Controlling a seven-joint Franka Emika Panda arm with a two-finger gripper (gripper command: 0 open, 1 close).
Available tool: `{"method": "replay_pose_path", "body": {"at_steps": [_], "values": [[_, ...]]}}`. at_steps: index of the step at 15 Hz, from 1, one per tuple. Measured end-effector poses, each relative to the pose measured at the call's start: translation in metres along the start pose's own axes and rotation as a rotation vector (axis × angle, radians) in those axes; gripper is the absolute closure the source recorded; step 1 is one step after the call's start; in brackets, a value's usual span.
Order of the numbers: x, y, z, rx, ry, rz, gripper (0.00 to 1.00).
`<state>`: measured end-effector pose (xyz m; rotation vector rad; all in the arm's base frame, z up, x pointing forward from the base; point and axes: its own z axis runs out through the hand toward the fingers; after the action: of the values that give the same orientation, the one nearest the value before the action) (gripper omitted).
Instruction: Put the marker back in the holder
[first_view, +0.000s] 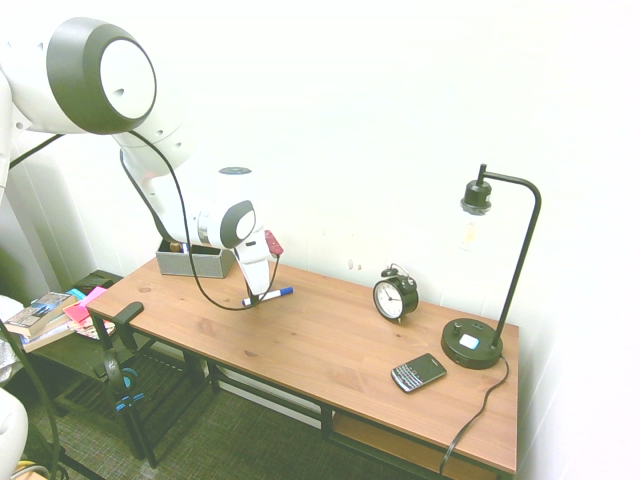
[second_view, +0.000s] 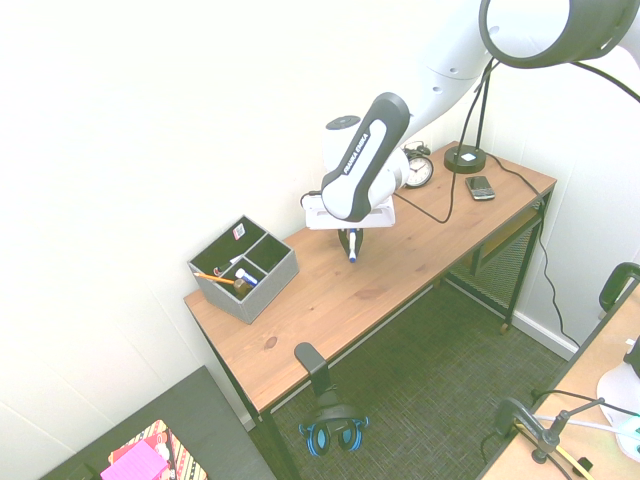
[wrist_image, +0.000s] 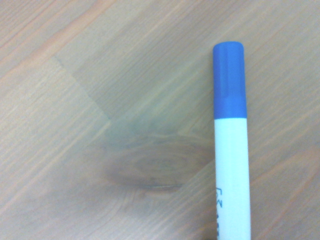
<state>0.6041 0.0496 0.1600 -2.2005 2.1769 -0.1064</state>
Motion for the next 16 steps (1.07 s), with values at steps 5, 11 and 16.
{"method": "replay_pose_path", "body": {"at_steps": [5,11,16], "values": [[-0.024,-0.016,-0.057,0.076,-0.046,-0.064,1.0],[-0.116,-0.035,-0.213,0.032,-0.428,-0.048,1.0],[-0.119,-0.057,-0.161,-0.128,-0.69,0.073,1.0]]}}
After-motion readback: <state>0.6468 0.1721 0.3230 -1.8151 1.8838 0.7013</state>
